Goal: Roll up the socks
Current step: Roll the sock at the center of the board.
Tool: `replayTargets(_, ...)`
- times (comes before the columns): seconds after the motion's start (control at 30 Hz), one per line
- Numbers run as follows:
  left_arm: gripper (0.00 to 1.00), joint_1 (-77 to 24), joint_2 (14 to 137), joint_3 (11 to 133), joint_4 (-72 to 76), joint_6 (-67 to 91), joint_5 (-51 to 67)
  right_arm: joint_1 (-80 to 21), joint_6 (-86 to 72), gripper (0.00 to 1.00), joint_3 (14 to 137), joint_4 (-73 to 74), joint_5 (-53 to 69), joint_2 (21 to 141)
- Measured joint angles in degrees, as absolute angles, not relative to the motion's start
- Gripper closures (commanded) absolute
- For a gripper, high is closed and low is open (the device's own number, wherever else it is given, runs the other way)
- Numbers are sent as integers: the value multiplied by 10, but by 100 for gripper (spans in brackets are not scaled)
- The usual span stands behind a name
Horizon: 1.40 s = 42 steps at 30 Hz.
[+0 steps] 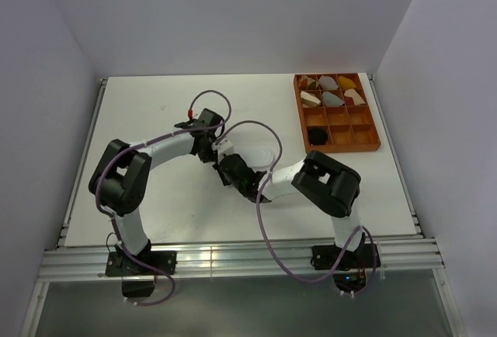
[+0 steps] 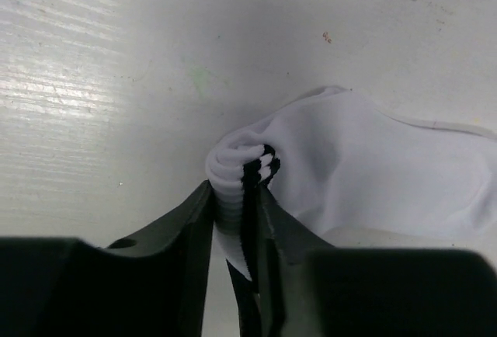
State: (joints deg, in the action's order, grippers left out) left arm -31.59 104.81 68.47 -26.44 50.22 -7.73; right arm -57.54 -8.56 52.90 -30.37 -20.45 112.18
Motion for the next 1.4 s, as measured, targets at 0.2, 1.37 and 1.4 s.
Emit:
replayTargets(0.2,51,-305,984,614,-226,541,-71,-525,-150,100,512,-306,-85,1104)
replayTargets(1.37,51,-287,925,401,88,671,-26,-412,-365,100,453,-399,187,1110)
replayTargets(1.4,51,-287,924,401,88,672,-27,-412,-366,100,453,-399,187,1110)
